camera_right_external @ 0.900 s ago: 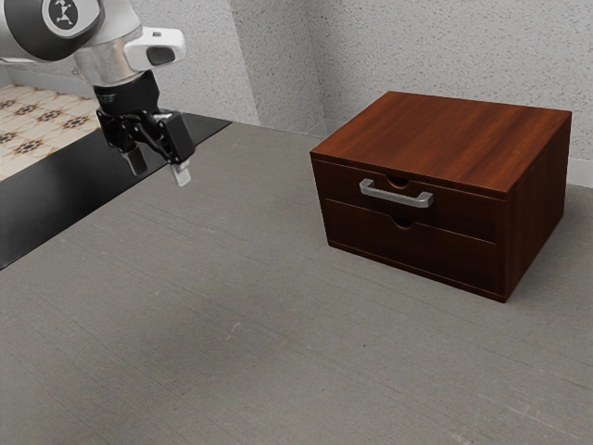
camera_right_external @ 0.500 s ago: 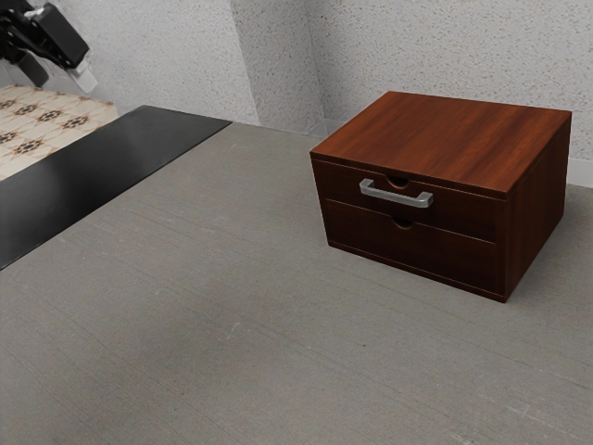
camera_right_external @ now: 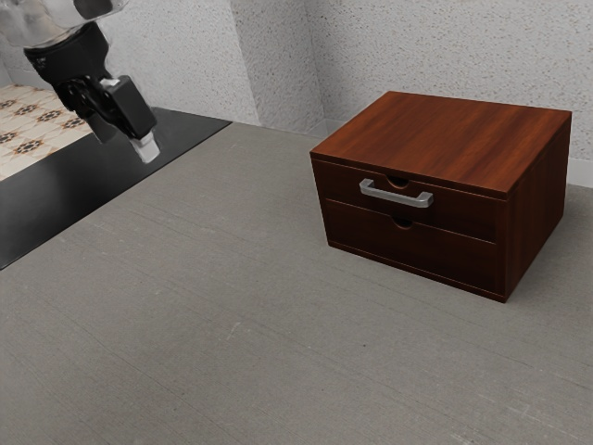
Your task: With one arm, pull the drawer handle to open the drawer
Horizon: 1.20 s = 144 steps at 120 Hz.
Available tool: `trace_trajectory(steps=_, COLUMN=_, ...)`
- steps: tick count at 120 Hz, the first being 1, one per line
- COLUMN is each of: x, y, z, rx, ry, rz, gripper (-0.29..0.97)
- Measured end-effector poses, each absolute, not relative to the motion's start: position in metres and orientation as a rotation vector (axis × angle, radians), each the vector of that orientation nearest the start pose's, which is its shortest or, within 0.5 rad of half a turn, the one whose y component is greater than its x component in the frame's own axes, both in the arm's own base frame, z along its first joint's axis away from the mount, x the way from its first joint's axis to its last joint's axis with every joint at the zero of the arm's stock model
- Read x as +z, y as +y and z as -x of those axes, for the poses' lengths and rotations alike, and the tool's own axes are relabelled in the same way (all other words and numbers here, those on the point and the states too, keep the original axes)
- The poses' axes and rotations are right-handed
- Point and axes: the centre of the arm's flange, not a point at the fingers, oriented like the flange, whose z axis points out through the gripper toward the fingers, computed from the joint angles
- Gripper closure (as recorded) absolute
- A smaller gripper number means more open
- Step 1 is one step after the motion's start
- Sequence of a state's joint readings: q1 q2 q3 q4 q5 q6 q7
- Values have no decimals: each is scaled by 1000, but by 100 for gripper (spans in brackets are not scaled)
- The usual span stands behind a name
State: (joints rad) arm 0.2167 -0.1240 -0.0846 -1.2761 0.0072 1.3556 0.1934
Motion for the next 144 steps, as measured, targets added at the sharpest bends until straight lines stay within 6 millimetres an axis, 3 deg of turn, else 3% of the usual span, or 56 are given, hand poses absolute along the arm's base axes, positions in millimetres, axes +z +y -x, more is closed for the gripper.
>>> trace_trajectory(steps=19, x=784, y=16, z=-405, rx=-345, ry=155, rz=3027, gripper=0)
trace_trajectory(steps=28, x=755, y=17, z=-402, rx=-314, ry=142, rz=3043, gripper=0)
trace_trajectory(steps=43, x=689, y=28, z=-392, rx=-270, ry=95, rz=3055, gripper=0)
trace_trajectory(steps=63, x=648, y=25, z=-377, rx=-276, ry=123, rz=3106, gripper=0)
trace_trajectory(steps=73, x=644, y=26, z=-378, rx=-285, ry=238, rz=3057, gripper=0)
trace_trajectory(steps=109, x=654, y=6, z=-391, rx=-324, ry=980, rz=2696, gripper=0)
trace_trajectory(steps=144, x=624, y=-43, z=-446, rx=-371, ry=1502, rz=2384, gripper=0)
